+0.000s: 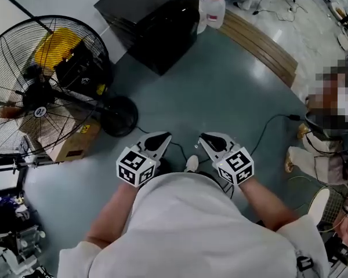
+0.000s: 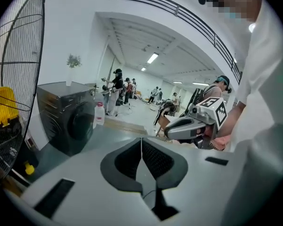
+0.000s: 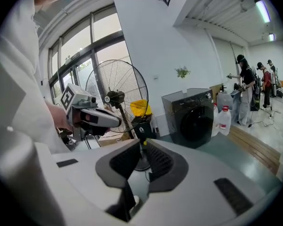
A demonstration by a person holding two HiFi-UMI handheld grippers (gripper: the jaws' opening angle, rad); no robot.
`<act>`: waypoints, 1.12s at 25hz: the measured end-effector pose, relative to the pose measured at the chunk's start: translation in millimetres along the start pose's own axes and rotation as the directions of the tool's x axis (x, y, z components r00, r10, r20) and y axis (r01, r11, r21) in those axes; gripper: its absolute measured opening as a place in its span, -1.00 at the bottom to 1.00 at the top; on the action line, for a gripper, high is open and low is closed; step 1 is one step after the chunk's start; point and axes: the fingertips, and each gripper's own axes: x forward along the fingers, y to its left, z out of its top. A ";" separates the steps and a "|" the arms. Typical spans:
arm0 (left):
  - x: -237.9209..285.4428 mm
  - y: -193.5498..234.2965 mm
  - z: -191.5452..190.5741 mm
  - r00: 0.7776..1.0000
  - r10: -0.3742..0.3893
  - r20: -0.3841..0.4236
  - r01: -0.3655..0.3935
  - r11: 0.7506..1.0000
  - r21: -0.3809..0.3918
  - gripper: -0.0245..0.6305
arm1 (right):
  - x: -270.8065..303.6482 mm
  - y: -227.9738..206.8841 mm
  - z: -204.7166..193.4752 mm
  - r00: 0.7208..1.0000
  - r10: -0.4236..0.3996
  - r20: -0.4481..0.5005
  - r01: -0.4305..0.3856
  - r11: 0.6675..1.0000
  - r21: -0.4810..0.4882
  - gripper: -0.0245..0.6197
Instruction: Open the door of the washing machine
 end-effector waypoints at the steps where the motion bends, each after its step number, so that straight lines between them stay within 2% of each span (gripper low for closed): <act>1: 6.0 0.2 2.2 1.000 -0.001 -0.005 0.001 1.000 0.002 -0.87 | -0.1 -4.5 1.3 1.000 0.003 0.003 -0.003 1.000 0.011 -0.68; 7: 47.1 9.3 16.8 0.999 -0.020 -0.030 0.021 0.999 0.028 -0.87 | -1.4 -41.6 8.5 0.998 -0.050 0.032 0.048 0.997 0.054 -0.71; 12: 89.6 52.5 31.6 1.000 -0.009 -0.014 0.009 1.000 0.028 -0.87 | 16.3 -82.8 11.2 0.993 -0.115 0.021 0.112 0.989 0.097 -0.76; 16: 127.7 101.6 47.5 1.000 -0.005 0.001 0.005 1.000 0.013 -0.87 | 33.8 -118.9 23.2 0.987 -0.157 -0.021 0.158 0.982 0.103 -0.77; 20: 170.8 162.2 69.8 1.000 0.018 0.000 -0.018 1.000 0.002 -0.86 | 53.6 -159.4 51.3 0.979 -0.196 -0.060 0.203 0.972 0.122 -0.77; 25: 221.0 248.4 94.9 0.997 0.075 0.011 -0.075 0.997 -0.017 -0.85 | 101.0 -212.7 89.8 0.974 -0.205 -0.096 0.215 0.972 0.099 -0.76; 28: 244.6 301.9 96.3 0.993 0.119 -0.010 -0.119 0.993 -0.025 -0.75 | 135.4 -235.4 111.8 0.975 -0.200 -0.096 0.210 0.973 0.101 -0.75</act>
